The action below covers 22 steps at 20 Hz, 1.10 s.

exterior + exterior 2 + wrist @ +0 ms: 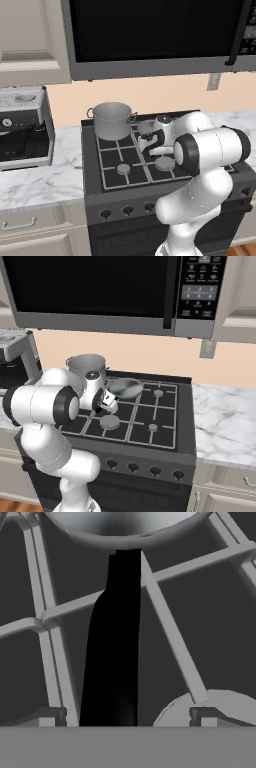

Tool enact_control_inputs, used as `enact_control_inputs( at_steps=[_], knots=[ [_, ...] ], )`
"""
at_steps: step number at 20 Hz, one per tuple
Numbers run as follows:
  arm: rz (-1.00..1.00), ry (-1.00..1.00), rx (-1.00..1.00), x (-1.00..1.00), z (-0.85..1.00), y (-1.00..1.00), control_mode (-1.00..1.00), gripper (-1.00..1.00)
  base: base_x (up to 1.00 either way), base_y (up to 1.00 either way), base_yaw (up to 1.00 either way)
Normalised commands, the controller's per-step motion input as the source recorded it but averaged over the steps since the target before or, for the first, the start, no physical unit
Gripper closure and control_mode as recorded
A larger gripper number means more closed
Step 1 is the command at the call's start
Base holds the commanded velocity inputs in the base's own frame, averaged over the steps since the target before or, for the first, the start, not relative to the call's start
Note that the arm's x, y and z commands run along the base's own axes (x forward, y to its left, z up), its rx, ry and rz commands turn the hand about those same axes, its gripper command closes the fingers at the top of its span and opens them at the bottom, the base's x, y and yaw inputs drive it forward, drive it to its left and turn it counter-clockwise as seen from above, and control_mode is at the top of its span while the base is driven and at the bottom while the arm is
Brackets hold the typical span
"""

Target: Move the pot and pan from the stove into the sink.

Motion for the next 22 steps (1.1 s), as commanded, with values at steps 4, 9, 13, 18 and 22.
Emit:
enact_control_inputs(
  at_steps=[4,9,13,18,22],
  knots=[
    [-0.01,0.0,0.0,0.0,0.0,0.0,-1.0,1.0,0.0,0.0,0.0],
    [-0.06,0.01,0.0,0.04,0.47,0.01,-1.0,1.0,0.0,0.0,0.0],
    [-0.01,0.04,0.0,0.0,0.88,0.0,-1.0,1.0,0.0,0.0,0.0],
    [0.01,0.09,-0.02,-0.29,0.78,0.0,-1.0,1.0,0.0,0.0,0.0],
    [0.06,0.04,-0.05,-0.79,0.54,0.0,-1.0,1.0,0.0,0.0,0.0]
  ],
)
